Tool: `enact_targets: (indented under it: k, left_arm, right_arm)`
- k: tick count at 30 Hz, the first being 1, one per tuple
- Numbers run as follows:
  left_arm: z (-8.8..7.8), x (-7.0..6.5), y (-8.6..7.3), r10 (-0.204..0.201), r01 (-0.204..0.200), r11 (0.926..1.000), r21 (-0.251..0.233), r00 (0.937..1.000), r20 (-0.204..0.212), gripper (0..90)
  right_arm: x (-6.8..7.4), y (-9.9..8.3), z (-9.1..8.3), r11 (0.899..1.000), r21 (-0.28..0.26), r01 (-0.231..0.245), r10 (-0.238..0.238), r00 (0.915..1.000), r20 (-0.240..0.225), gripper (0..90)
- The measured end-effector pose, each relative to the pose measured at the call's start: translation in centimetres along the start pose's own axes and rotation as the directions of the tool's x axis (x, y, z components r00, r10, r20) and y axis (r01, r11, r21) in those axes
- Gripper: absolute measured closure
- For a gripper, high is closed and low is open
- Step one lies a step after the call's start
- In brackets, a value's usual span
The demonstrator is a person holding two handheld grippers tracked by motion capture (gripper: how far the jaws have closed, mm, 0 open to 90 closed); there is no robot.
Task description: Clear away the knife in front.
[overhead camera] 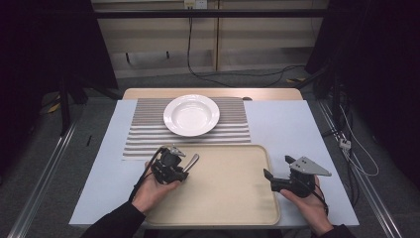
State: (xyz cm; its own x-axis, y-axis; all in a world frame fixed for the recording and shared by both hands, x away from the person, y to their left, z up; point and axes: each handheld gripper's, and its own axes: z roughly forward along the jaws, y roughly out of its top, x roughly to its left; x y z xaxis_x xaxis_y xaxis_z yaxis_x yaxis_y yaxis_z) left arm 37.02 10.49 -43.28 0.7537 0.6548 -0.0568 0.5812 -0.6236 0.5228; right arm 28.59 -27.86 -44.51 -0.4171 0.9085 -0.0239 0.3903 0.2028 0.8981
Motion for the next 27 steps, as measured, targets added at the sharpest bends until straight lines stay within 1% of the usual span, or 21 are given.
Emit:
enact_targets:
  k: [2,3,4,5,6,7,8,9,10,11,12,13,14,15,16,18,19,20,22,24,27]
  left_arm:
    - [0.0,0.1,0.0,-0.003,0.003,0.9998,-0.021,1.0000,0.000,55.9]
    - [-0.1,0.2,0.0,-0.005,0.005,0.9995,-0.032,1.0000,-0.002,45.7]
    - [-0.2,0.3,0.1,-0.007,0.007,0.9990,-0.045,0.9999,-0.010,39.3]
    - [-0.2,0.3,0.1,-0.013,0.012,0.9977,-0.067,0.9996,-0.023,39.3]
    - [-0.3,0.5,0.1,-0.014,0.011,0.9962,-0.086,0.9995,-0.027,34.1]
    - [-0.3,0.6,0.2,-0.019,0.016,0.9948,-0.100,0.9995,-0.025,29.4]
    - [-0.5,0.6,0.2,-0.018,0.016,0.9947,-0.101,0.9997,-0.016,24.3]
    - [-0.6,0.6,0.3,-0.029,0.028,0.9938,-0.108,0.9996,-0.008,21.4]
    - [-0.7,0.6,0.4,-0.033,0.033,0.9919,-0.122,0.9995,0.001,15.9]
    - [-0.9,0.5,0.4,-0.029,0.031,0.9905,-0.134,0.9994,0.018,15.9]
    - [-1.1,0.4,0.5,-0.004,0.010,0.9893,-0.146,0.9990,0.043,15.6]
    - [-1.1,0.2,0.6,0.024,-0.017,0.9885,-0.150,0.9986,0.047,15.0]
    - [-1.2,0.0,0.7,0.041,-0.034,0.9881,-0.150,0.9981,0.045,15.6]
    - [-1.2,-0.2,0.7,0.049,-0.041,0.9851,-0.167,0.9977,0.046,16.5]
    - [-1.2,-0.3,0.8,0.064,-0.054,0.9815,-0.184,0.9966,0.052,19.5]
    - [-1.0,-0.7,0.8,0.083,-0.073,0.9709,-0.228,0.9958,0.037,27.0]
    - [-0.8,-0.8,0.9,0.089,-0.078,0.9692,-0.234,0.9954,0.035,27.4]
    - [-0.7,-0.9,1.0,0.095,-0.083,0.9677,-0.238,0.9946,0.040,30.5]
    - [-0.3,-1.2,1.0,0.106,-0.098,0.9721,-0.213,0.9941,0.026,41.9]
    - [0.1,-1.3,0.9,0.115,-0.107,0.9772,-0.183,0.9927,0.035,55.4]
    - [0.5,-1.5,0.8,0.126,-0.117,0.9793,-0.165,0.9912,0.042,73.3]
  right_arm:
    - [0.0,0.0,0.0,1.000,0.001,0.000,0.000,1.0000,-0.004,10.8]
    - [0.0,0.0,0.0,1.000,0.001,0.000,0.000,1.0000,-0.004,10.8]
    - [0.0,0.0,0.0,1.000,0.001,-0.001,0.001,1.0000,-0.005,10.8]
    - [0.0,0.0,0.0,1.000,0.001,-0.001,0.001,1.0000,-0.005,10.8]
    - [0.0,0.0,0.0,1.000,0.000,-0.001,0.001,1.0000,-0.006,10.8]
    - [0.0,0.0,0.0,1.000,0.000,-0.002,0.002,1.0000,-0.005,10.8]
    - [0.0,0.0,0.0,1.000,0.000,-0.002,0.002,1.0000,-0.005,10.8]
    - [0.0,0.0,0.0,1.000,0.000,-0.003,0.003,1.0000,-0.005,10.8]
    - [0.0,0.0,0.0,1.000,0.001,-0.005,0.005,1.0000,-0.005,10.8]
    - [0.0,0.0,0.0,1.000,0.001,-0.005,0.005,1.0000,-0.005,10.8]
    - [0.0,0.0,0.0,1.000,0.001,-0.005,0.005,1.0000,-0.006,10.8]
    - [-0.1,0.0,0.0,1.000,0.002,-0.006,0.006,1.0000,-0.006,10.7]
    - [-0.1,-0.1,0.0,1.000,0.002,-0.006,0.006,1.0000,-0.007,10.7]
    - [-0.1,-0.1,0.0,1.000,0.002,-0.006,0.006,0.9999,-0.008,10.7]
    - [-0.1,-0.1,0.0,1.000,0.002,-0.006,0.006,0.9999,-0.008,10.7]
    - [-0.1,-0.1,0.0,1.000,0.003,-0.006,0.006,1.0000,-0.007,10.7]
    - [-0.1,-0.1,0.0,1.000,0.003,-0.006,0.006,1.0000,-0.007,10.7]
    - [-0.1,0.0,0.0,1.000,0.003,-0.006,0.006,1.0000,-0.007,10.8]
    - [0.0,0.0,0.1,1.000,0.003,-0.004,0.004,1.0000,-0.006,10.7]
    - [0.0,0.0,0.1,1.000,0.002,-0.001,0.001,1.0000,-0.007,10.8]
    - [0.0,0.0,0.1,1.000,0.005,0.001,-0.001,1.0000,-0.005,10.8]
